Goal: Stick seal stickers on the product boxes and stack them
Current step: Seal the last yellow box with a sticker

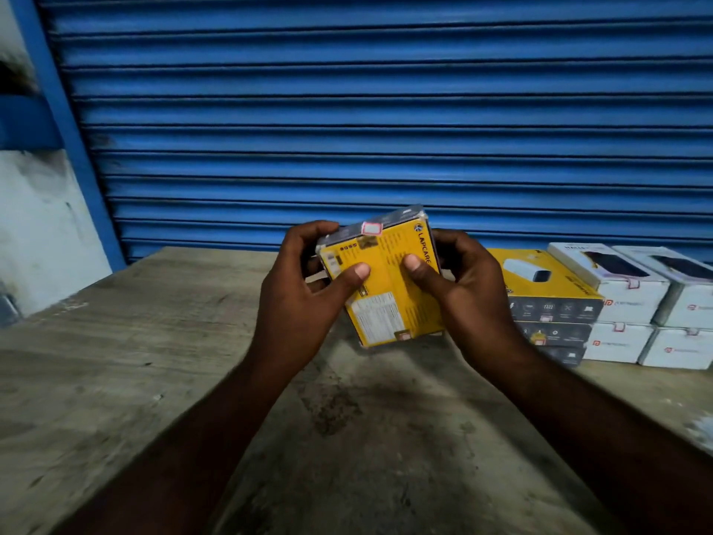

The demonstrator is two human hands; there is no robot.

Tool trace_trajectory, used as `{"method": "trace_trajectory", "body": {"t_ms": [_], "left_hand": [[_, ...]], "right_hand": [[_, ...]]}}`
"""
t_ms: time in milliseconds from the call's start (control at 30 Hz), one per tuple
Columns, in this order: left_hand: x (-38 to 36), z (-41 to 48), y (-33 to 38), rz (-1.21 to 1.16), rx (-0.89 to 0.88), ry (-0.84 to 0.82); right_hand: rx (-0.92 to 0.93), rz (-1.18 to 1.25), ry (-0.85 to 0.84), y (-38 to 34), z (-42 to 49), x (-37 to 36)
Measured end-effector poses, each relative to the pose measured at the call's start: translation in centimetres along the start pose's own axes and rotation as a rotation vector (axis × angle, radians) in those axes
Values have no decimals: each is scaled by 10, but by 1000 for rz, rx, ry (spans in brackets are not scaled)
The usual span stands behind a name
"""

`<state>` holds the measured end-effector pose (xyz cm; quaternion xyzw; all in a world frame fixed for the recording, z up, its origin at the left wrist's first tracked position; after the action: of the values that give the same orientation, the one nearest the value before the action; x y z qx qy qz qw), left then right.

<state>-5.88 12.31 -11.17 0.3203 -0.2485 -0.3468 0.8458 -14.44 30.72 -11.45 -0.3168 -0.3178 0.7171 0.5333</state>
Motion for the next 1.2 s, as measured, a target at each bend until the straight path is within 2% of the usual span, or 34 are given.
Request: {"method": "trace_trajectory", "body": {"t_ms": [100,167,300,433,567,833,967,1033,1200], "left_hand": [[-2,-2,-1,-60,17,-22],[0,-2,0,-65,-10,-13],[3,0,6,11,-79,3],[2,-2,12,39,-122,-13],[-3,-5,13,82,-154,-47],[-6,-5,10,57,-128,-70],[-7,-6,8,61,-108,-64],[-7,-6,7,58,-98,-64],[-10,-8,5,55,-84,-83]], "right_hand": [[-36,82,-11,1,-3,-3],[-19,48,-50,-1,-6,-7],[118,-121,-146,-18,-6,-13],[376,-308,-222,-50,-5,-19],[437,-339,-225,-62,-4,-21],[372,-359,-304,-76,6,-21],[191,-117,-290,-80,11,-16],[142,-72,-313,-80,13,-14],[144,-164,-377,-71,13,-17]]}}
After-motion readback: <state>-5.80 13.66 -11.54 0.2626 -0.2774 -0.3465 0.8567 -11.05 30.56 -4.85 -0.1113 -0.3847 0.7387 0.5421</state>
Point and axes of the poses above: each hand's wrist, its own z-axis towards the middle knuckle, its own x-axis out of the back of the hand, y = z × x, the point moved 7 cm from there along z, towards the middle knuckle, and after that the axes turned 13 degrees about z, right-handed, at the moved point
